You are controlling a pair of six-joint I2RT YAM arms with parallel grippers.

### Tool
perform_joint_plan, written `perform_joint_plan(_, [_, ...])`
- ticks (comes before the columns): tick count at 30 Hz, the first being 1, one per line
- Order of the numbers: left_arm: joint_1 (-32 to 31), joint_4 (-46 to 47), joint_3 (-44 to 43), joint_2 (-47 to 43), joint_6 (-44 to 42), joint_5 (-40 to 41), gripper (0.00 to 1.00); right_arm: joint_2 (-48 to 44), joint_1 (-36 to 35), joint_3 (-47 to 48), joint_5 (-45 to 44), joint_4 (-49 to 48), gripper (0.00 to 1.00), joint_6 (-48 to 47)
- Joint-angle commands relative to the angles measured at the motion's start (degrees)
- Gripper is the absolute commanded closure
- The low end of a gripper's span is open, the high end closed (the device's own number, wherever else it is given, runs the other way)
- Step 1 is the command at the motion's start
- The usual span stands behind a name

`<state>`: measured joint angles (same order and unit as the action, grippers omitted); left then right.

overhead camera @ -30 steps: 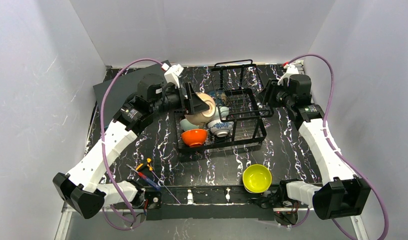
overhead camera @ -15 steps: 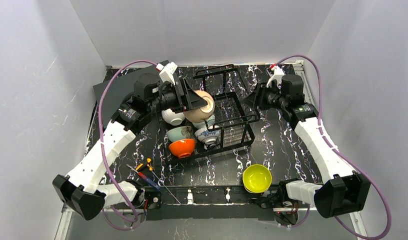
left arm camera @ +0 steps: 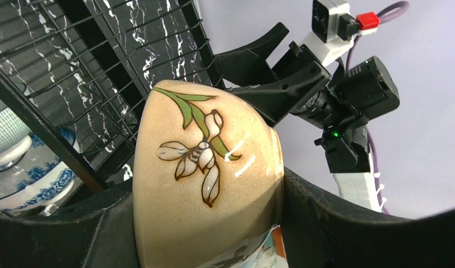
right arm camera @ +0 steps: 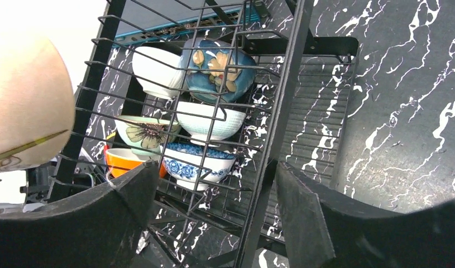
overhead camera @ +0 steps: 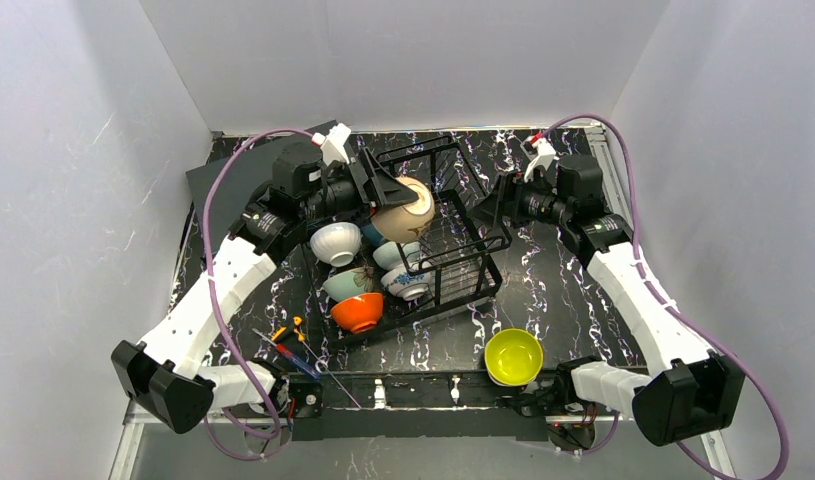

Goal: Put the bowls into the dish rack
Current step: Adjust the dish rack at the center of the board, then position the bowl upside down at the center of the board.

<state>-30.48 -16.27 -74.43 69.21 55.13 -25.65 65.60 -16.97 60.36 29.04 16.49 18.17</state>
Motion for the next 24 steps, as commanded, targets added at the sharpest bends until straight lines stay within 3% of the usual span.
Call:
perform_joint_plan(1, [0.1,4.2,-1.2,-0.2,5.0,-3.2,1.0,-4.1,-1.0,1.6,2.8,-7.9,0.14,1.7])
perform_joint_plan(9, [-1.5,2.1,1.4,-2.0,5.3,-0.3,1.0,-6.8,-0.9,2.6,-1.5,-10.5,0.02,1.3])
perform_joint_plan(24, [-4.6,-1.7,1.8,-0.6,4.2,1.4,1.0,-4.7,-4.3,0.9,10.3,-18.0,0.01,3.7])
